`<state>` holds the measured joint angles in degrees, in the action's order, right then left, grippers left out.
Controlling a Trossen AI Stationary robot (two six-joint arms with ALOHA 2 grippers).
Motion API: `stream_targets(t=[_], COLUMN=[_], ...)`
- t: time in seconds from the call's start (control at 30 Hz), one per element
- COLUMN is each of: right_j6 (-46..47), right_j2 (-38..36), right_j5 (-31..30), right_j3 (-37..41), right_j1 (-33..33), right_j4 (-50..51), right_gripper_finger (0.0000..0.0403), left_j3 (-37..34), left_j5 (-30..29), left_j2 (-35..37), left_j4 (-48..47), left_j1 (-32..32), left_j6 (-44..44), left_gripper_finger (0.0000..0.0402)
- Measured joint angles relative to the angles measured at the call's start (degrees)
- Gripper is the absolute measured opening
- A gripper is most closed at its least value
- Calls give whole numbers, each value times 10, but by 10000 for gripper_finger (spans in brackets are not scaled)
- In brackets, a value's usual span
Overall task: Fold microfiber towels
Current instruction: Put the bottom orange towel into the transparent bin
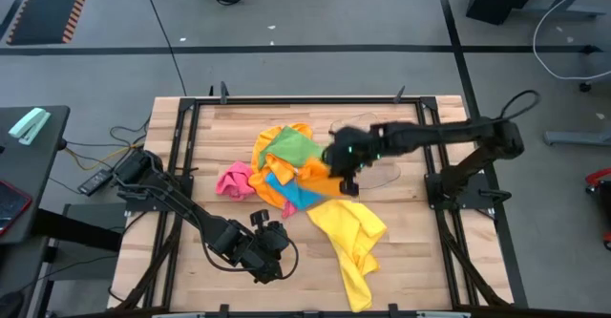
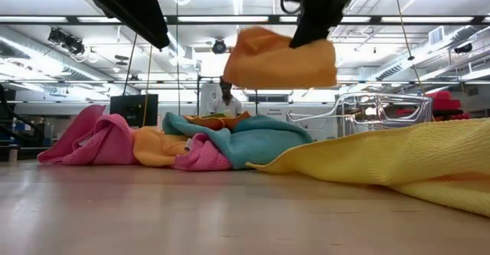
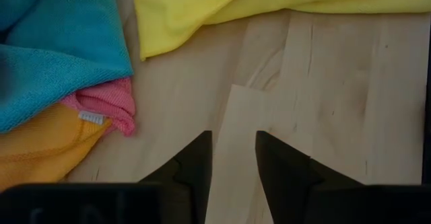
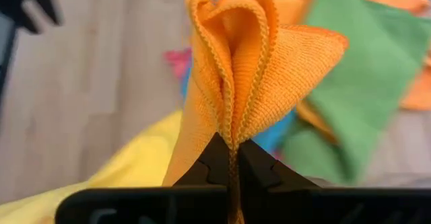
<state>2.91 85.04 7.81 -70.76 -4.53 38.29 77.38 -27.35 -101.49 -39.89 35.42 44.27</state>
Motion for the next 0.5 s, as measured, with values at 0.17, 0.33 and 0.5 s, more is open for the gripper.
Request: stream_targets(t=[0.17, 0.33, 0.5], right_j6=[-68, -137, -97], right_j2=[-8, -9, -9], right_j5=[34, 48, 75], right_j3=[-2, -32, -33], right_j1=[-88, -167, -238], right_j4=[44, 117, 138], right_gripper_finger=[12, 12, 11], left_j3=[0, 0, 0], left_j5=[0, 0, 0], left_j2=[0, 0, 0], left_j4=[-7, -31, -64], left_j1=[0, 1, -3], left_j6=[1, -1, -15], left_gripper_finger=[117, 117, 110])
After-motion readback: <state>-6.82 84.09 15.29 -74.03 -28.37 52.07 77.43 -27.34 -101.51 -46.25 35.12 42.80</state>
